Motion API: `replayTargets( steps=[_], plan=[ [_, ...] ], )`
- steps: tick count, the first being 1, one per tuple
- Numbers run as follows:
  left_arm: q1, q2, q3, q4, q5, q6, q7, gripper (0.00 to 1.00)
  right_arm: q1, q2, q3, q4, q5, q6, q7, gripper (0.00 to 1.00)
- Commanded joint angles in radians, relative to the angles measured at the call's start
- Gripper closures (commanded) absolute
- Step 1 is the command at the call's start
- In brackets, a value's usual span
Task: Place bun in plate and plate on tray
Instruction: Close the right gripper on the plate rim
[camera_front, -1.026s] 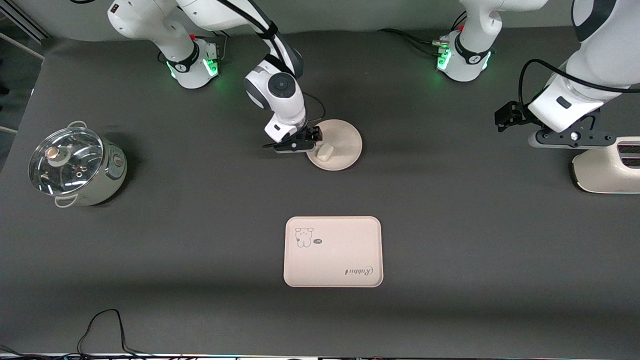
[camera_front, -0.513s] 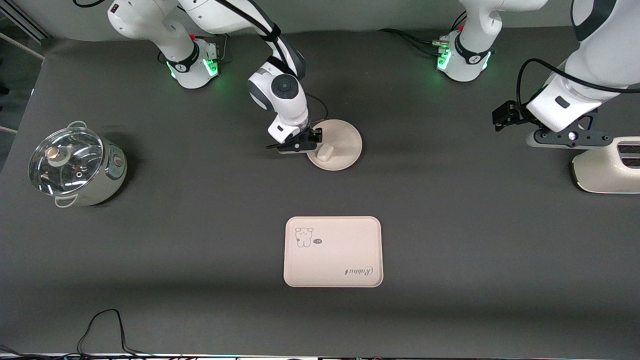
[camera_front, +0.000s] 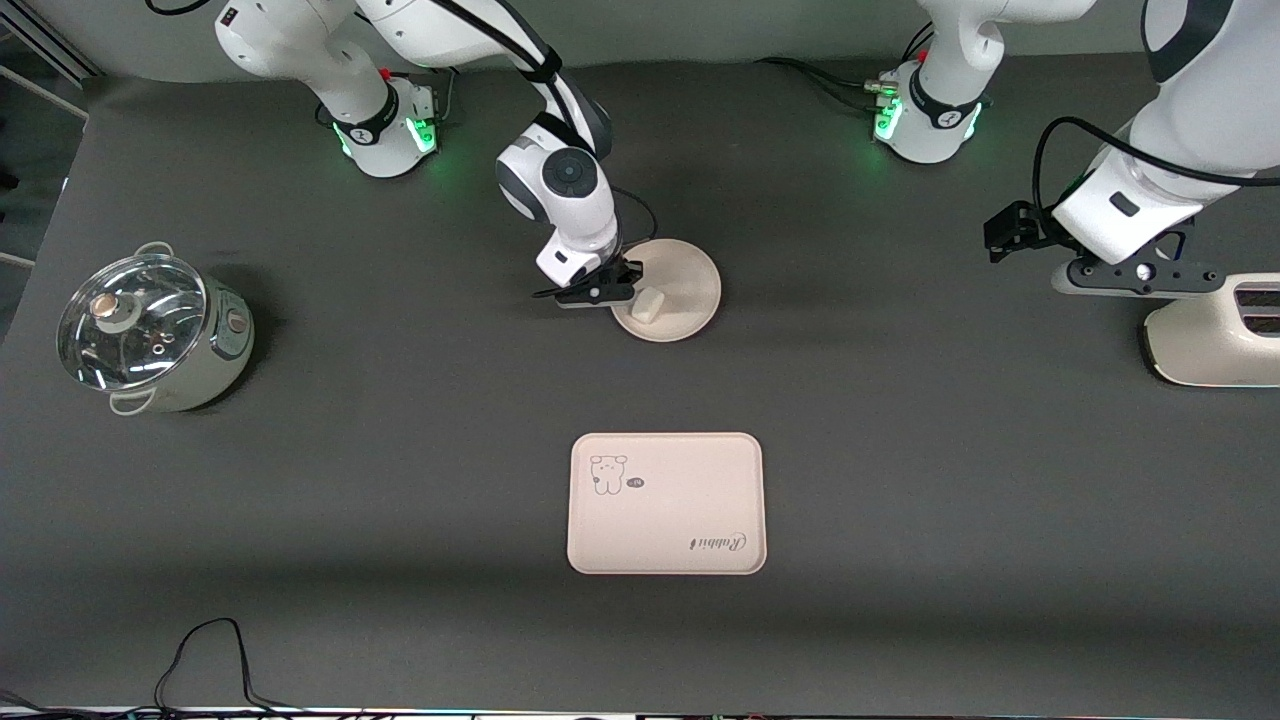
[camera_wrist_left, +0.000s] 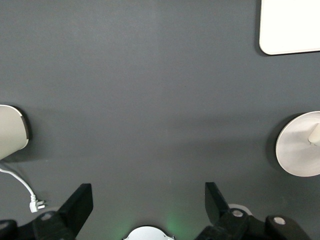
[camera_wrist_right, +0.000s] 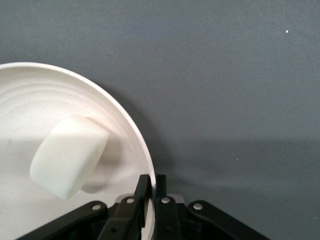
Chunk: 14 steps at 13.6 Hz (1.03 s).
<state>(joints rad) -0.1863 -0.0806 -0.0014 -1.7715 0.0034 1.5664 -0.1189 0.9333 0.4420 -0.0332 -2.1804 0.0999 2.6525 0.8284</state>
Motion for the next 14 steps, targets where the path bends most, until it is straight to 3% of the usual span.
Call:
replayTargets(
  steps=[1, 8, 10, 14],
  plan=[
    [-0.008, -0.013, -0.002, -0.013, -0.013, 0.02, -0.019, 0.0, -0.011, -0.003, 0.007, 0.005, 0.0, 0.004, 0.025, 1.0],
    [-0.016, -0.002, -0.003, -0.014, -0.011, 0.038, -0.021, 0.0, -0.057, -0.144, 0.009, -0.016, 0.018, 0.018, -0.191, 1.0],
    [-0.018, -0.002, -0.003, -0.014, -0.011, 0.038, -0.021, 0.0, -0.064, -0.195, 0.009, -0.018, 0.128, 0.017, -0.317, 1.0],
    [-0.015, -0.002, -0.003, -0.014, -0.011, 0.038, -0.021, 0.0, -0.064, -0.273, 0.006, -0.03, 0.472, 0.008, -0.667, 1.0]
  ],
)
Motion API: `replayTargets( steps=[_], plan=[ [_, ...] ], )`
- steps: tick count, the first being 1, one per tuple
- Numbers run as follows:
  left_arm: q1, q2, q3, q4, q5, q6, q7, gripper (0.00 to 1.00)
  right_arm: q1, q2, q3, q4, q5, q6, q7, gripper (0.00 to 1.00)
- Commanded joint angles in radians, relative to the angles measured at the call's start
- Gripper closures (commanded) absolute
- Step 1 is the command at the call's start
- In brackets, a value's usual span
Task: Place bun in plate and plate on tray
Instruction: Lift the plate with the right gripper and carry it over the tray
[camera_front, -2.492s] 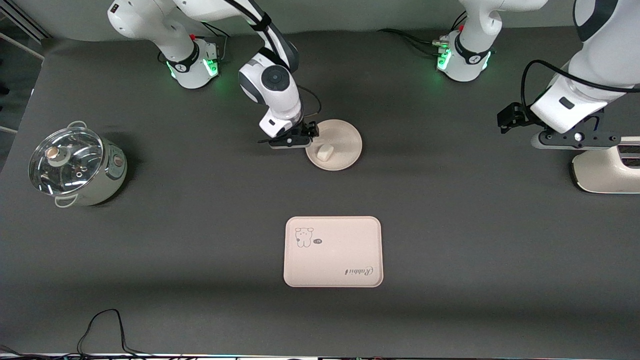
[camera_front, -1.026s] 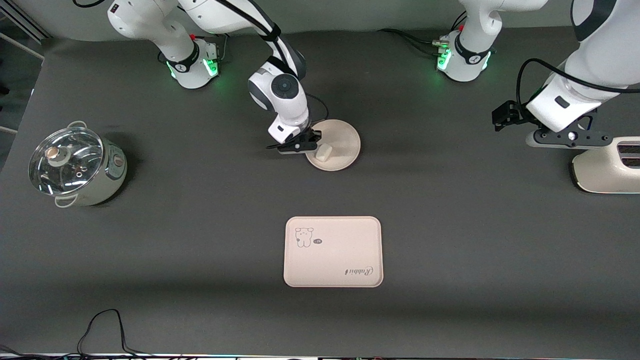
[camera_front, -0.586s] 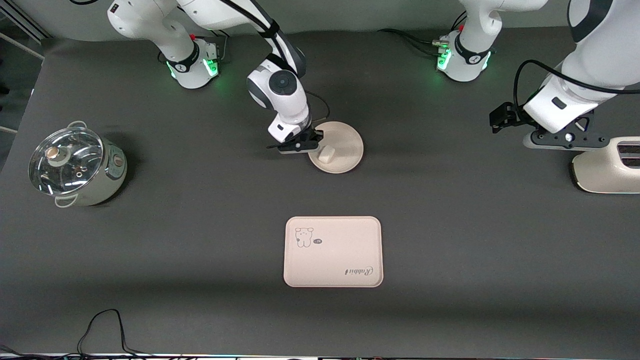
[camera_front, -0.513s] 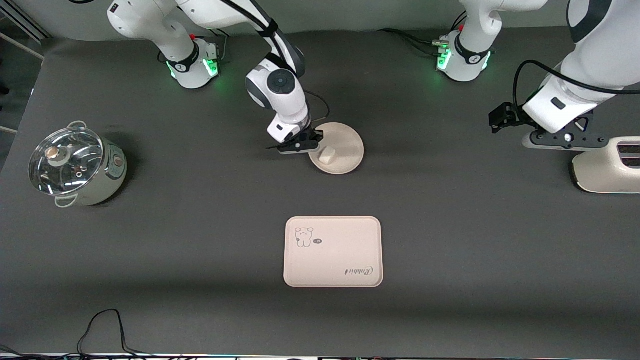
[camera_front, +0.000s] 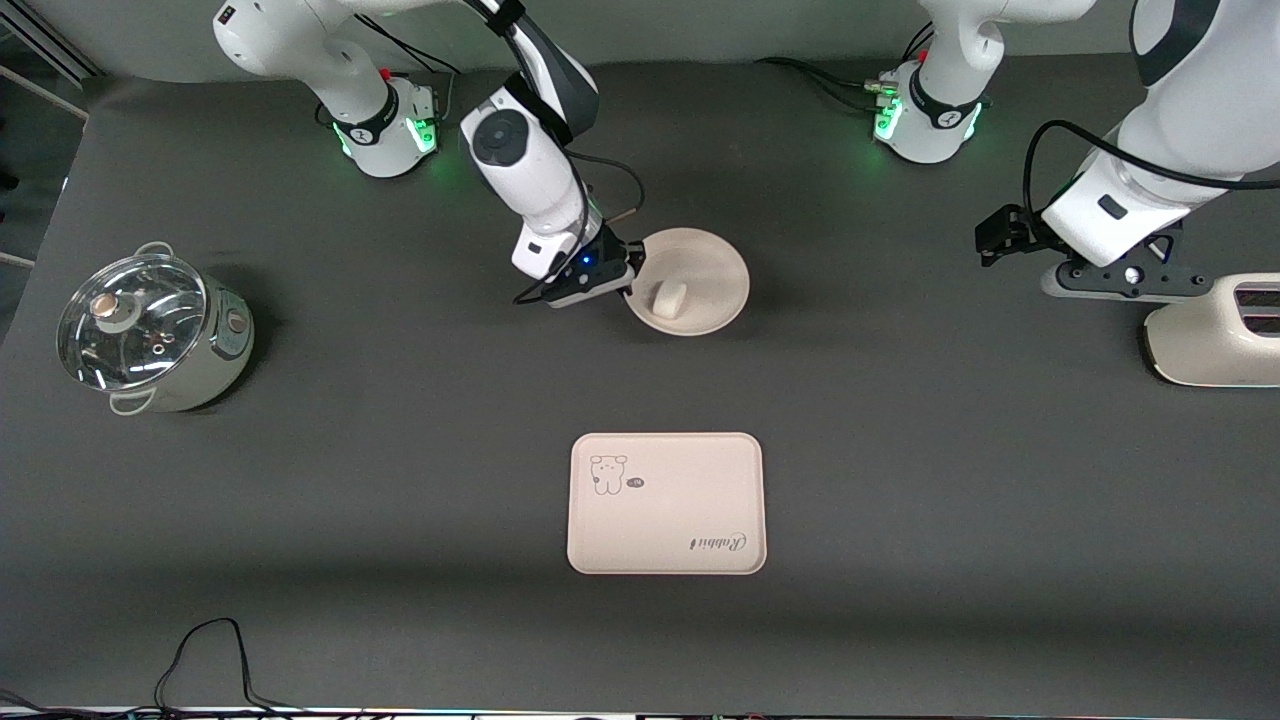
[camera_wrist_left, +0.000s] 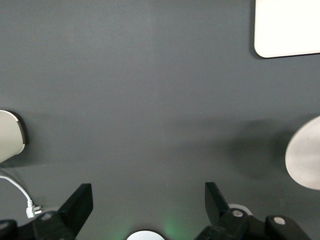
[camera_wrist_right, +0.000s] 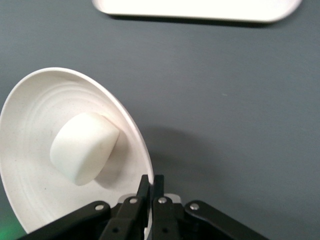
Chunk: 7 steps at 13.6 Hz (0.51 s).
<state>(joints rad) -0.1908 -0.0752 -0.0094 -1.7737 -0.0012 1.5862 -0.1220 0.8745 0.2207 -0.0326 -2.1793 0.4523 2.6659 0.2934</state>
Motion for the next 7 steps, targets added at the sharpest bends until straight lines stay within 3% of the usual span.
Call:
replayTargets(
  steps=[1, 4, 7],
  plan=[
    [-0.01, -0.008, 0.005, -0.012, -0.006, 0.018, -0.018, 0.0, -0.008, -0.041, 0.005, -0.025, 0.143, -0.003, -0.148, 1.0],
    [-0.009, -0.011, 0.006, -0.012, -0.006, 0.014, -0.016, 0.0, -0.086, 0.092, 0.002, 0.109, 0.141, -0.006, -0.151, 1.0],
    [-0.009, -0.011, 0.006, -0.012, -0.006, 0.014, -0.016, 0.0, -0.188, 0.274, -0.019, 0.409, 0.132, -0.154, -0.145, 1.0]
  ],
)
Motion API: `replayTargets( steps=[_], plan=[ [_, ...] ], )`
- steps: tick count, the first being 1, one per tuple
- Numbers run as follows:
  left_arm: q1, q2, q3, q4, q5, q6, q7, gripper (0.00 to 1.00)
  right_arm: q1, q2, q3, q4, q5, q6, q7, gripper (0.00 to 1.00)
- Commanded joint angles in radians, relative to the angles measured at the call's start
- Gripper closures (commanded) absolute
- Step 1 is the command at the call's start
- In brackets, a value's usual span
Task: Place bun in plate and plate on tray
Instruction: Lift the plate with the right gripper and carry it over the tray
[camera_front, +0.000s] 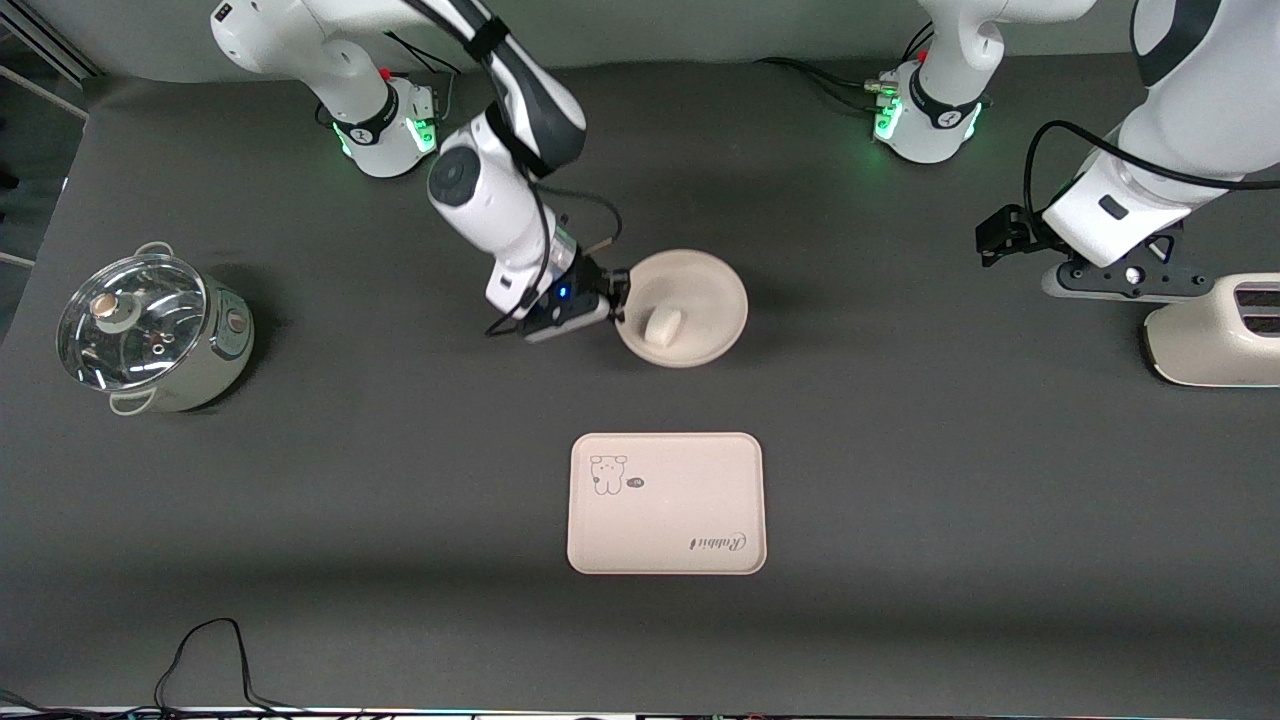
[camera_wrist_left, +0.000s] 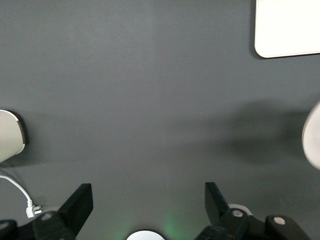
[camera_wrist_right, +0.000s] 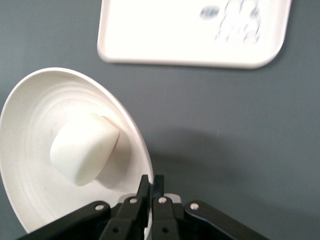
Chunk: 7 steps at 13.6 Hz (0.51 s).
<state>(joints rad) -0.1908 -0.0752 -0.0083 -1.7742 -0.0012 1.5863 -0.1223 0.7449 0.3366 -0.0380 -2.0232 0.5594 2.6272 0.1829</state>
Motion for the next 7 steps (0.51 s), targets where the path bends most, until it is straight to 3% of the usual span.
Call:
replayTargets(
  steps=[1, 4, 7],
  plan=[
    [-0.009, -0.009, 0.005, -0.011, -0.006, 0.014, -0.016, 0.0, -0.074, 0.229, -0.045, 0.39, 0.008, -0.201, -0.033, 1.0],
    [-0.009, -0.011, 0.005, -0.013, -0.005, 0.015, -0.016, 0.0, -0.091, 0.419, -0.155, 0.767, 0.003, -0.422, -0.025, 1.0],
    [-0.007, -0.011, 0.005, -0.014, -0.005, 0.017, -0.016, 0.0, -0.183, 0.592, -0.155, 1.05, 0.005, -0.512, 0.009, 1.0]
  ],
)
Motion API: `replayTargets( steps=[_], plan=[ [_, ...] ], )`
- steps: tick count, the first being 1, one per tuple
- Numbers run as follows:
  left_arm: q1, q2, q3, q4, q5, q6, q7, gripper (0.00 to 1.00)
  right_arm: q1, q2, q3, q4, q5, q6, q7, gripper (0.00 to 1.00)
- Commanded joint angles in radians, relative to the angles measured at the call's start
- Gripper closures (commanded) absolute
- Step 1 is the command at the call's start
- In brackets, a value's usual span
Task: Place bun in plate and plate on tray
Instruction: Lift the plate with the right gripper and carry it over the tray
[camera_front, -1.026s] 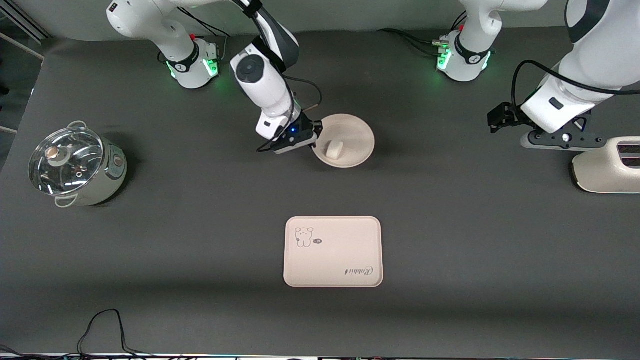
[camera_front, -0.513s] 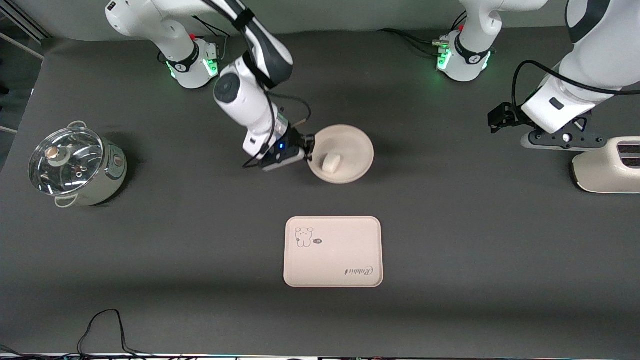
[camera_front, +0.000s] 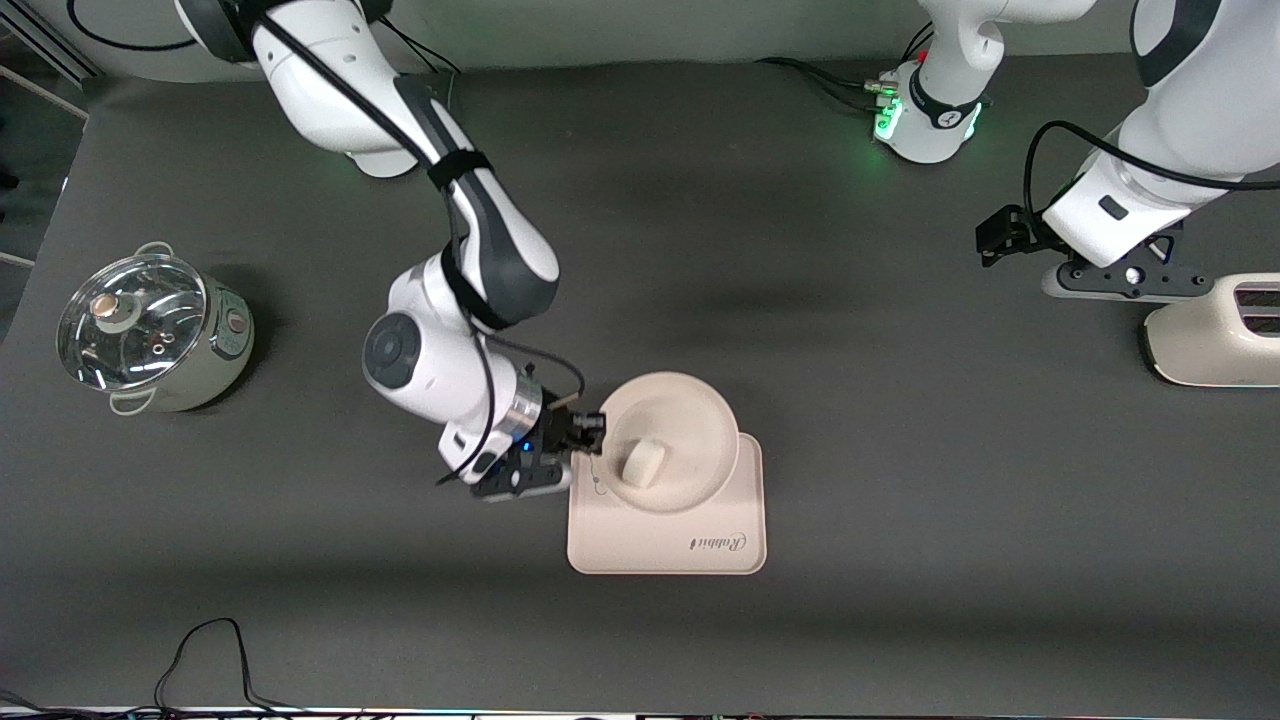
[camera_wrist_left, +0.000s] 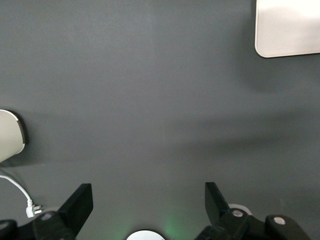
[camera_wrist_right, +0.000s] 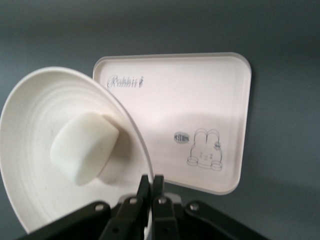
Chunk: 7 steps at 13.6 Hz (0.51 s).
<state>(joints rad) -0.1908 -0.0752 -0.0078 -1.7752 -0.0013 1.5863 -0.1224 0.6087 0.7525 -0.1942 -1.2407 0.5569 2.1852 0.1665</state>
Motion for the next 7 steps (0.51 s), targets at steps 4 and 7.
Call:
replayTargets(
  steps=[4, 7],
  plan=[
    [-0.006, -0.009, 0.005, -0.016, -0.003, 0.018, -0.014, 0.0, -0.052, 0.313, 0.033, 0.297, 0.034, 0.05, 0.025, 1.0],
    [-0.006, -0.009, 0.005, -0.018, -0.003, 0.018, -0.014, 0.0, -0.052, 0.367, 0.062, 0.29, 0.043, 0.074, 0.025, 1.0]
  ],
)
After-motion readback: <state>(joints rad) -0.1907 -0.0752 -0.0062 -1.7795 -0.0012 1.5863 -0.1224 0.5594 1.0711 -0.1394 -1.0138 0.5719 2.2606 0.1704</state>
